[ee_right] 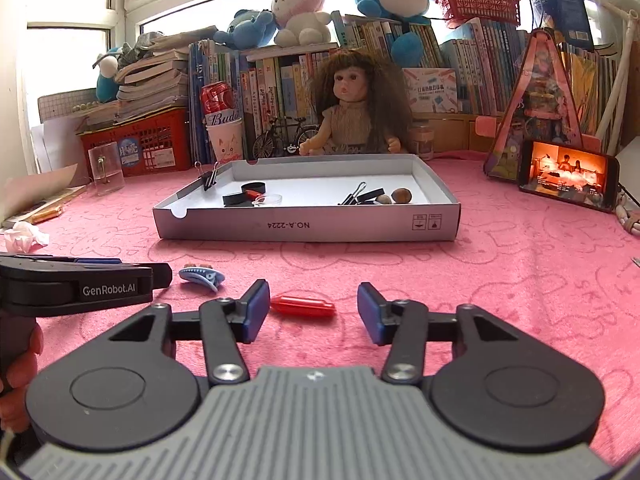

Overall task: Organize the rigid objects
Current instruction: 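Grasp the red plastic stick with the right tool while the left tool approaches the blue hair clip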

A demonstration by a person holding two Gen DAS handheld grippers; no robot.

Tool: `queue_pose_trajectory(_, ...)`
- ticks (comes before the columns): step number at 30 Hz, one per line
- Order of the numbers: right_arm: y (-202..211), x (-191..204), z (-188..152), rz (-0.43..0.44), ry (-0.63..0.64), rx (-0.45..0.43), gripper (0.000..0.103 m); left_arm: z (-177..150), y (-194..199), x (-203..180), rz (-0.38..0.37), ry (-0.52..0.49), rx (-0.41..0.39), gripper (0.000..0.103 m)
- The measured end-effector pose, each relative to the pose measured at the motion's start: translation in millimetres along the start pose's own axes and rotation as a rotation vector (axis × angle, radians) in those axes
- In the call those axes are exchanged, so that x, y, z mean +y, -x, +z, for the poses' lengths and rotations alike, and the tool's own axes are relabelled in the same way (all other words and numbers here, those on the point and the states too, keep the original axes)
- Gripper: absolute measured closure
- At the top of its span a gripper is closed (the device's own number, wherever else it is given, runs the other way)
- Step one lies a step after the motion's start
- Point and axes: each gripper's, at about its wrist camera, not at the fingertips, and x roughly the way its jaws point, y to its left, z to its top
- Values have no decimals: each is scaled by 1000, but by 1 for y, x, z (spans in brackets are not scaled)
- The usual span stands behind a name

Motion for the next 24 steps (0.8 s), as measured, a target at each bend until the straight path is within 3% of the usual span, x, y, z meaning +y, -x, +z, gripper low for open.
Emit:
queue_pose_trajectory(7,-9,16,-2,-79,-31,-22,29,-4,5,8,-15,25,-13,56)
queue_pose_trajectory(13,-14,25,-9,-127,-22,-32,29,-5,5,9,-27,45,-19,56)
queue_pose_trajectory(17,-13,26,-12,-134,2,-44,52,-6,7,7,-42,47,-24,55)
queue_pose_trajectory(24,-9,20,-12,-119,1,-51,54,-6,11,-2,-73,43,-48,49)
